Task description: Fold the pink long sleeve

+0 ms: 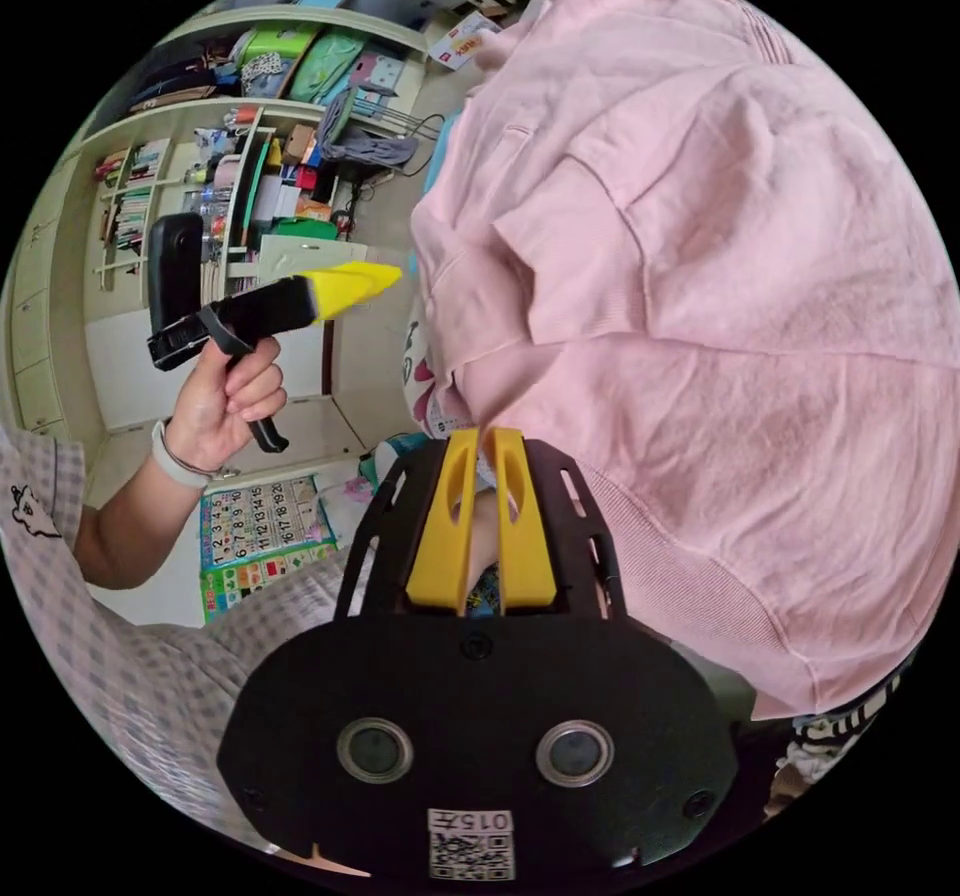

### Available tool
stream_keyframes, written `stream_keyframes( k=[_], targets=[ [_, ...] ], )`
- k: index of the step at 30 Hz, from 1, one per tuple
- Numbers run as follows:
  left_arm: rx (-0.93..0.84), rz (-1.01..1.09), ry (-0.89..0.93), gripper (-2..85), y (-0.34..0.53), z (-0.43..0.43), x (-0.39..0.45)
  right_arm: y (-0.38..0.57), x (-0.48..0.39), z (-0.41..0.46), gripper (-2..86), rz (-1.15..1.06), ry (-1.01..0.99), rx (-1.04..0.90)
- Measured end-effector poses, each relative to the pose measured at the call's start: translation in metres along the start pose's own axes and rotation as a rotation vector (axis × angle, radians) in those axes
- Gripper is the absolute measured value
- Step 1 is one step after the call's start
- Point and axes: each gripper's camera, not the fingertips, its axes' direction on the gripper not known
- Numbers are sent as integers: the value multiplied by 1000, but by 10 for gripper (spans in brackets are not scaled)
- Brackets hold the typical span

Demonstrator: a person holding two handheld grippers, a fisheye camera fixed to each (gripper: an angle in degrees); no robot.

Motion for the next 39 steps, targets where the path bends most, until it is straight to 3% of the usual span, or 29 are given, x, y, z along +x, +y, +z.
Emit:
stream_keyframes(
  k=[5,14,17,19,24,31,39],
  targets=[
    [-64,-67,55,12,32,30,-35,12,-9,33,100,88,-150,-68],
    [-97,-22,19,28,89,-2,6,3,-31,140,123,86,-308,-223],
    [-12,82,133,50,136,-58,45,-1,-46,157,94,30,-304,-201],
    [80,225,300,70,182,-110,93,1,-60,158,59,-8,-238,-158],
    [217,560,398,107,274,-171,215,33,-91,139,-1,-173,-226,51],
    [145,669,214,111,322,-117,320,72,-133,165,-8,-367,-258,12],
    [86,677,219,37,370,-96,365,57,-150,215,-10,-414,-305,-10]
  ],
)
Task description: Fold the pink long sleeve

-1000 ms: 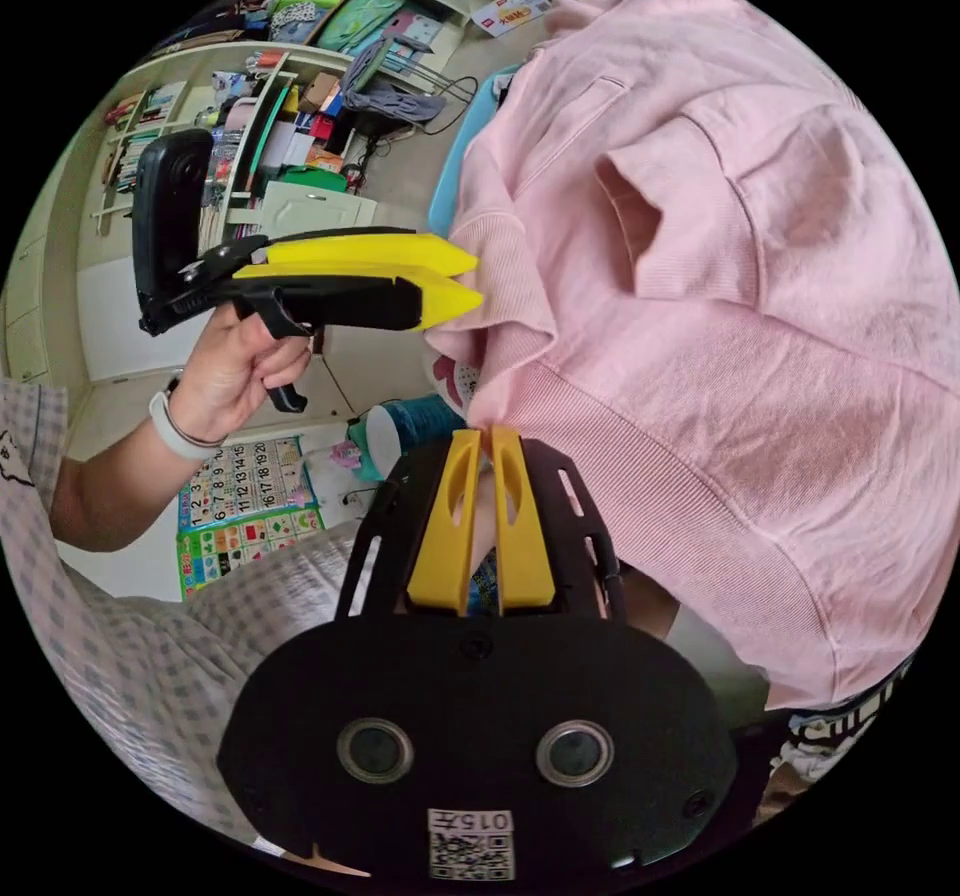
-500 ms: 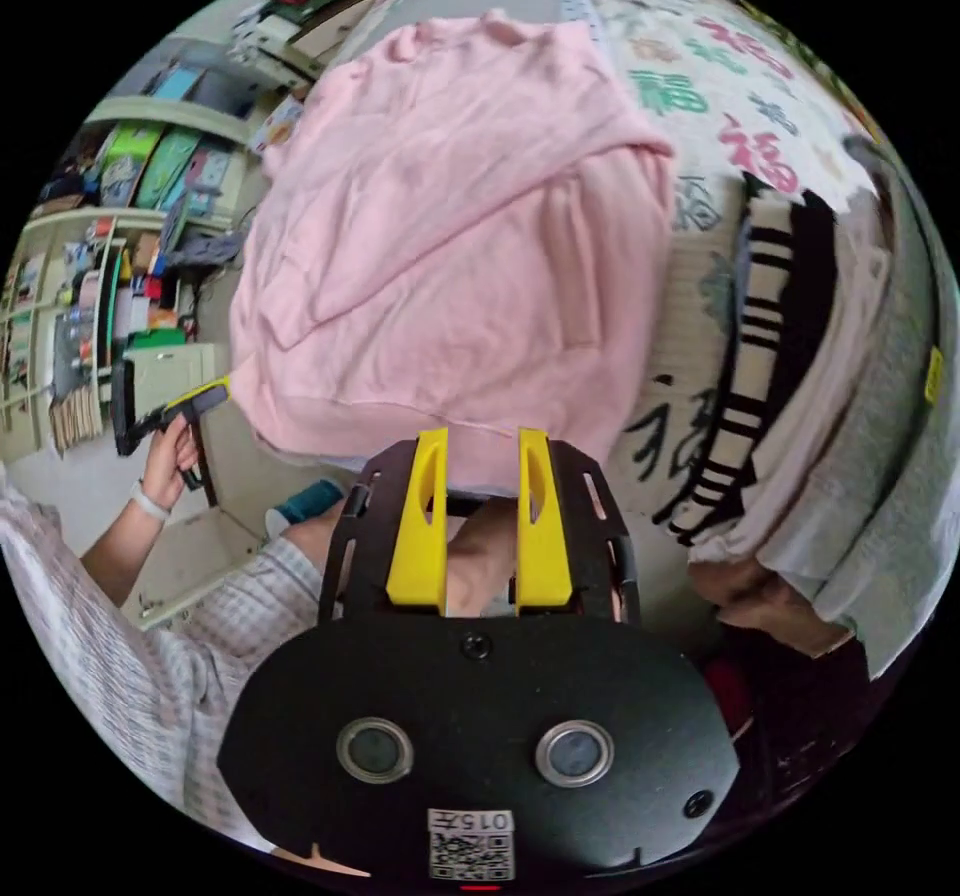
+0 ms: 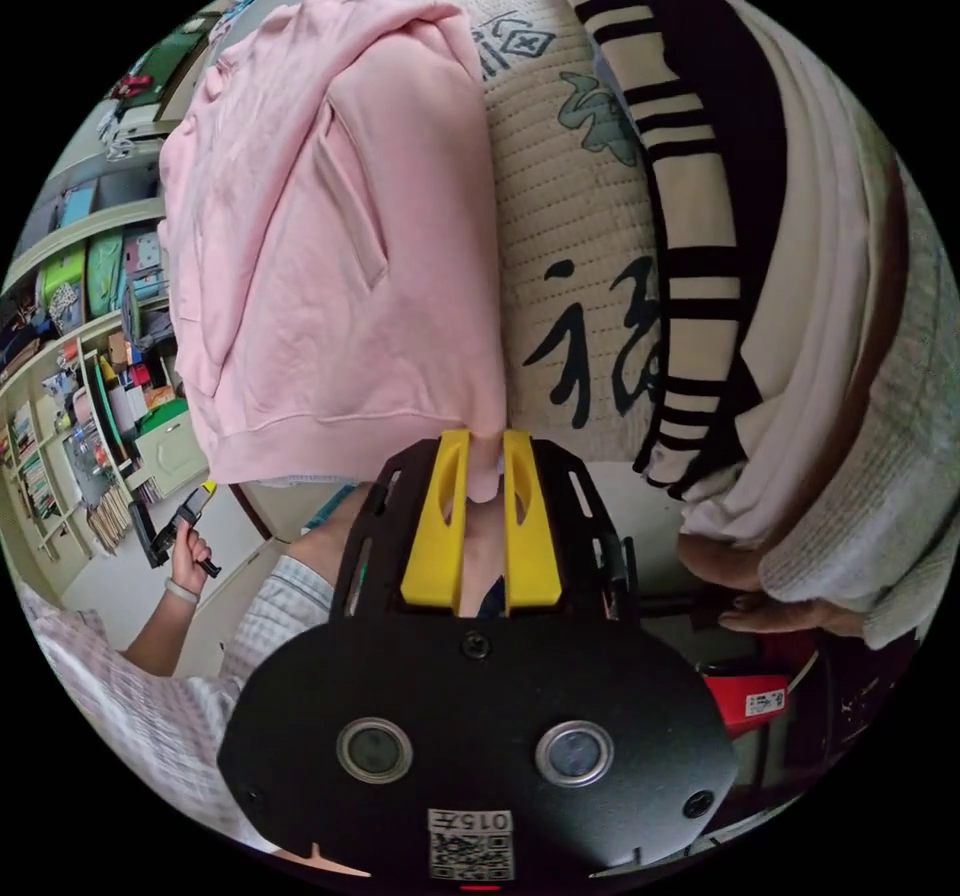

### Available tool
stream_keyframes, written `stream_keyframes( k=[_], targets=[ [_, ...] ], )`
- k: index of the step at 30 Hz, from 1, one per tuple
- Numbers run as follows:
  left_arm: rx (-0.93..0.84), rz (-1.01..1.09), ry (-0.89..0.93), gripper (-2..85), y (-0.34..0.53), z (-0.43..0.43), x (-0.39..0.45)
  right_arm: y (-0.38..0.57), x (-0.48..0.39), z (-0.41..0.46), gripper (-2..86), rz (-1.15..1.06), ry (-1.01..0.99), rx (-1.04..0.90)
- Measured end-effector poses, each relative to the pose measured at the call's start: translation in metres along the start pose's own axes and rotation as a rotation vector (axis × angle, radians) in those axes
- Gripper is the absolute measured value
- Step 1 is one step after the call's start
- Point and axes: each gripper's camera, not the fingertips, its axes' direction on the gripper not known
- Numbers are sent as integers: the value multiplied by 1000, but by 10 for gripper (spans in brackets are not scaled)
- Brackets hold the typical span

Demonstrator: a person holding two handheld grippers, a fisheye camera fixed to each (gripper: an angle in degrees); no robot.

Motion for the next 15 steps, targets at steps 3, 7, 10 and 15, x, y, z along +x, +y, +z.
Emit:
stream_keyframes(
  k=[3,7,10,15],
  targets=[
    [-12,-18,78,23,14,5,24,-10,4,16,-10,-1,-45,-7],
    [-71,-16,184,18,10,66,58,-25,4,55,-10,-4,-108,-38],
    [-94,-11,270,20,8,120,74,-38,4,85,-9,-31,-123,-44],
    [-104,-66,337,45,35,161,104,-51,-4,110,-5,-83,-74,-19]
  ],
)
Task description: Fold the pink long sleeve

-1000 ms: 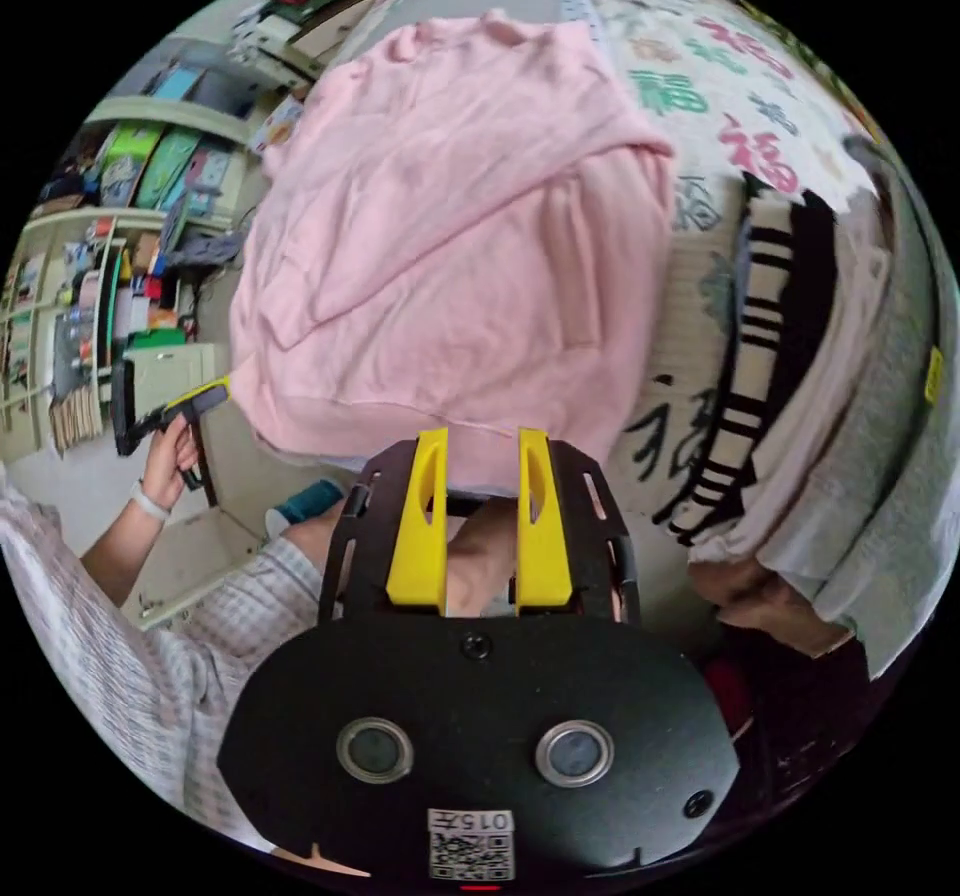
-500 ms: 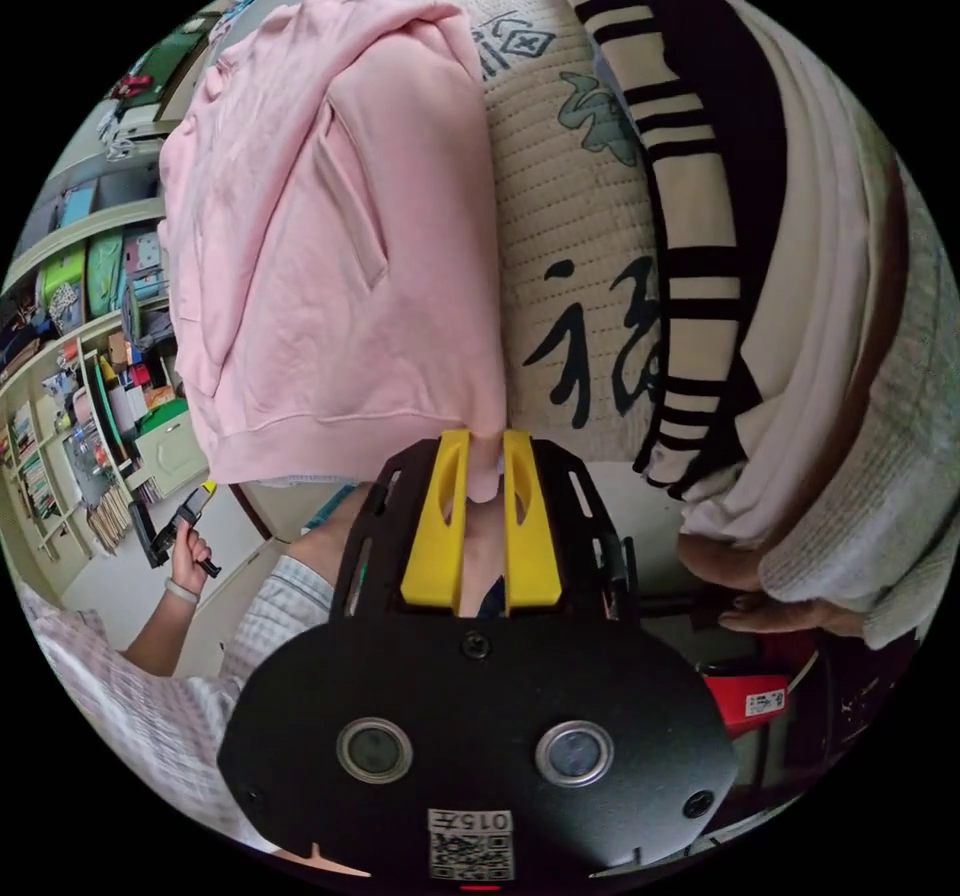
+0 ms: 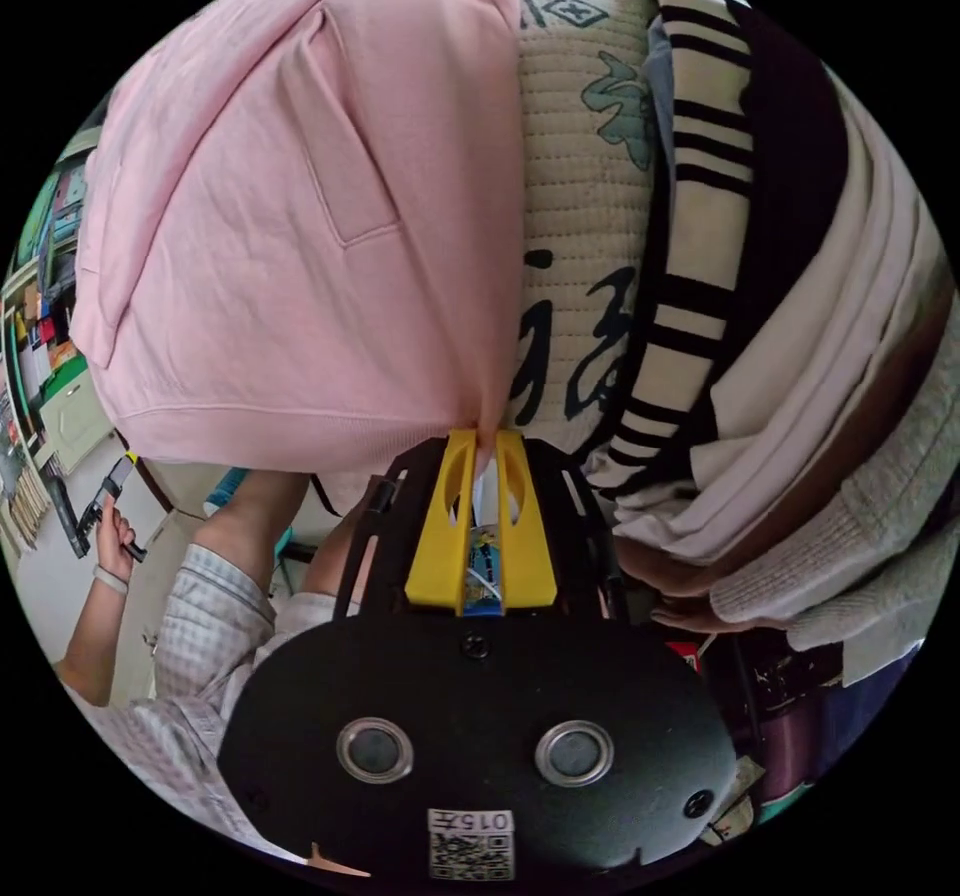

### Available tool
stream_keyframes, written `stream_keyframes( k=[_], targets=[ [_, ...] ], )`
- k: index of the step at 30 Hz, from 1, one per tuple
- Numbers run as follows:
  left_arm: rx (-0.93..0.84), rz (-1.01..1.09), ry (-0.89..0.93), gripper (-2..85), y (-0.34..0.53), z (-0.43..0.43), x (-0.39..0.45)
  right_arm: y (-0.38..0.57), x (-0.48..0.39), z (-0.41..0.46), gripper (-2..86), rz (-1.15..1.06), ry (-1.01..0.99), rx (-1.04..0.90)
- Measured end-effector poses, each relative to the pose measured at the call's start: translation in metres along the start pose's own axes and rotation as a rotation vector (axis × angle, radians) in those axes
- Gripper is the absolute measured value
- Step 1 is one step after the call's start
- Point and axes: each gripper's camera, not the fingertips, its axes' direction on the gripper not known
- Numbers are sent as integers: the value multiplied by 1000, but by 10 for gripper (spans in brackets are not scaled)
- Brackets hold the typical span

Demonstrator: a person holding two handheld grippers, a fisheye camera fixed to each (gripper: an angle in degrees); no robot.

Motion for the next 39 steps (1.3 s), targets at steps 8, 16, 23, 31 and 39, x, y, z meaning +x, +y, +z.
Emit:
stream_keyframes(
  k=[8,16,23,31,39],
  targets=[
    [66,-126,49,67,56,2,9,-12,-48,-3,9,-78,156,46],
    [412,-531,-42,67,-63,-36,-161,-146,-112,-17,37,-267,418,525],
    [391,-844,-154,60,-140,46,-331,-340,-148,31,64,-367,774,662],
    [341,-831,164,26,-98,269,-363,-514,-159,70,93,-404,705,558],
    [276,-819,191,-1,-84,345,-350,-589,-153,93,89,-410,602,470]
  ],
)
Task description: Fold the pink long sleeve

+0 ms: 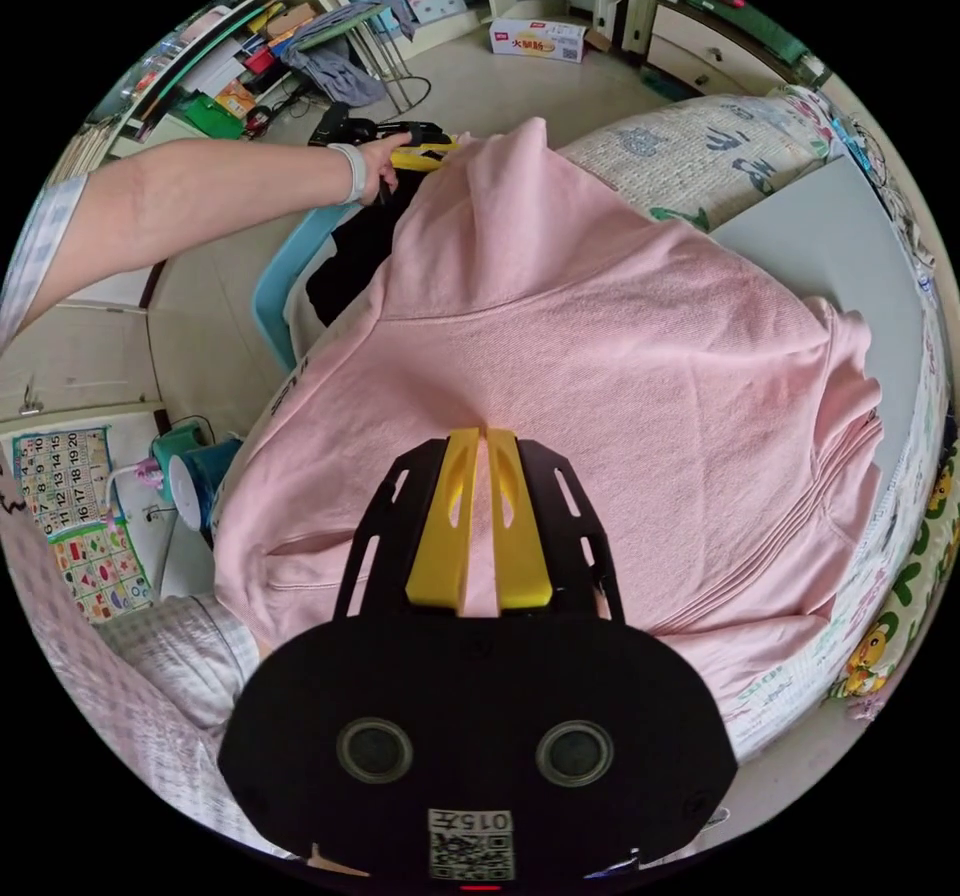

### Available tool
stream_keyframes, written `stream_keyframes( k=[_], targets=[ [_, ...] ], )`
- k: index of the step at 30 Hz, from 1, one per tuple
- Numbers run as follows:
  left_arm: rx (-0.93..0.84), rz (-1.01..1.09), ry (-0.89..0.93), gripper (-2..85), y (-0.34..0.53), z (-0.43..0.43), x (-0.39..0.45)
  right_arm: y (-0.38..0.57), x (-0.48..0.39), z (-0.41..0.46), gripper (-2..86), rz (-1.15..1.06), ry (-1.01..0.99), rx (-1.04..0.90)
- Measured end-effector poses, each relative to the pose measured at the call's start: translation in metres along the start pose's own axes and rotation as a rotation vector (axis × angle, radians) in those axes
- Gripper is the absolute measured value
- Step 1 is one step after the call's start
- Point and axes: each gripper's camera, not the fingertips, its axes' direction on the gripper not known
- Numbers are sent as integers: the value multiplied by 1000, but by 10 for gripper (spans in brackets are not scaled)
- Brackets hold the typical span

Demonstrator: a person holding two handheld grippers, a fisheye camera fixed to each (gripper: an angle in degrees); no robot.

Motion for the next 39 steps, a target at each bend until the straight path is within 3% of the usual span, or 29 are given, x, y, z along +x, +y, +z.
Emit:
stream_keyframes(
  k=[5,9,12,15,19,24,32,35,39],
  targets=[
    [4,21,-6,-2,20,27,-6,-4,19,-25,-2,82,102,128],
    [41,43,-28,-1,39,38,-5,6,82,-80,-9,394,155,189],
    [56,157,-180,4,56,38,17,31,126,-120,-8,552,182,229],
    [73,205,-244,8,81,29,25,34,118,-129,0,425,153,226],
    [18,151,-191,6,103,30,17,16,67,-96,64,140,235,107],
    [-13,170,-163,-3,95,31,27,-13,37,-57,89,-9,243,41],
    [-121,181,-316,-7,59,-6,85,-56,37,-28,106,-64,123,0],
    [-156,167,-338,-8,42,-28,102,-60,49,-34,64,-47,123,1],
    [-159,111,-243,-7,27,-73,106,-56,94,-72,3,138,66,43]
  ],
)
